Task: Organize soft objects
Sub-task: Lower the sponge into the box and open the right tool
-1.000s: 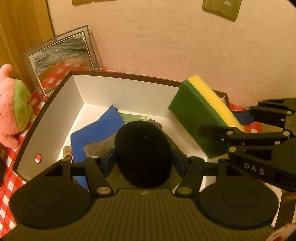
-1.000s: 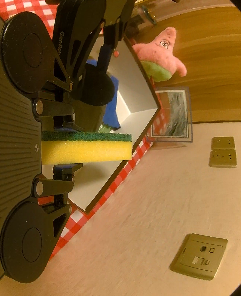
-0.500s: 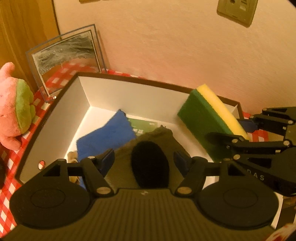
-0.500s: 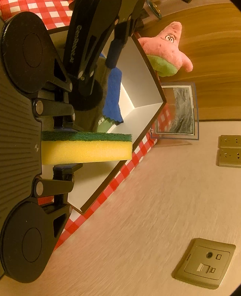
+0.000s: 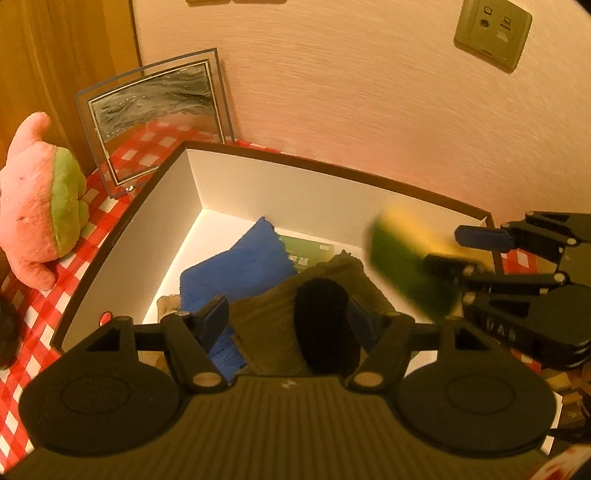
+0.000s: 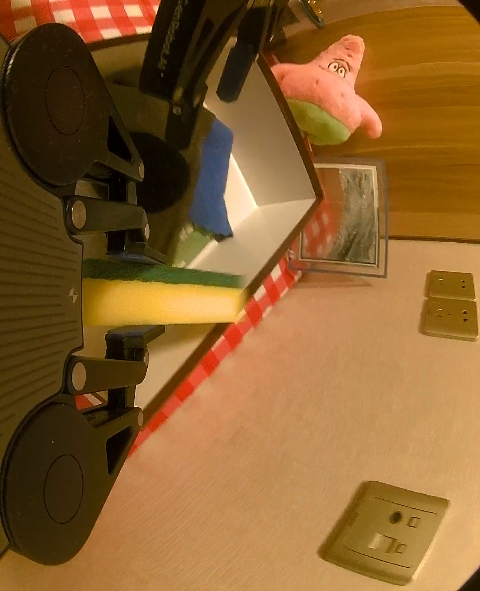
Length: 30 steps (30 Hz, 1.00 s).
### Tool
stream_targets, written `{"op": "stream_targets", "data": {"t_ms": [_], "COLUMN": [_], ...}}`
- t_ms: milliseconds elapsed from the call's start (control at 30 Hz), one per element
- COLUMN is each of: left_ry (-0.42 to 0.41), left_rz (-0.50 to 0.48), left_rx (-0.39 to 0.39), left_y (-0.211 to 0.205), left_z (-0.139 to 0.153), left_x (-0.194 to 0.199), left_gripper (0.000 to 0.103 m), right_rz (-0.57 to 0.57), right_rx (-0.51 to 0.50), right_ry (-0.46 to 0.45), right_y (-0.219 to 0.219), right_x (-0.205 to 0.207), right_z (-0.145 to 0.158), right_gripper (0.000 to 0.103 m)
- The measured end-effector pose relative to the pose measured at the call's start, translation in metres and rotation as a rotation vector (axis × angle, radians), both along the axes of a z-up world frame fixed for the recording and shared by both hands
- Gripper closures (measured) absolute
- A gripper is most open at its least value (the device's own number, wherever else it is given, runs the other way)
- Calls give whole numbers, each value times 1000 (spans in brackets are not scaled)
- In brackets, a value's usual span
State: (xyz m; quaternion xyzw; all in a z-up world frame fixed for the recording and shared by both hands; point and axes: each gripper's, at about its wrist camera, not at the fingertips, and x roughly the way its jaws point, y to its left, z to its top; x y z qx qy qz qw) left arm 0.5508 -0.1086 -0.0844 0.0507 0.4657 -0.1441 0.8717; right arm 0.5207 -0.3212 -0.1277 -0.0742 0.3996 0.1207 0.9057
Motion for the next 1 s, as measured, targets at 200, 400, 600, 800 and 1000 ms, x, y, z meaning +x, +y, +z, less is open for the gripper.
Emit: {"op": "stream_targets", "data": {"t_ms": [200,400,600,800,1000], "left_ry": [11,15,11,-6,-26], "left_rz": [1,-2,9,17,16], "left_rx": [-5,-1,0,-4,-10], "left_y": [2,3,6,8,9], "left_z": [-2,0,5,17,31], "left_x": [-8,-18,-27,-41,-59], "left_gripper": [35,35,35,35,35], "right_rz": [54,33,19,15,13], "right_rx": [22,67,88,109,132], "right_ry": [22,68,73,65,48], "right_y": [5,2,-1,-4,-5], "right_x": [-13,-27,-39,-53,-68], "right_z": [-1,1,9,20,36], "right_gripper": [43,43,43,43,43]}}
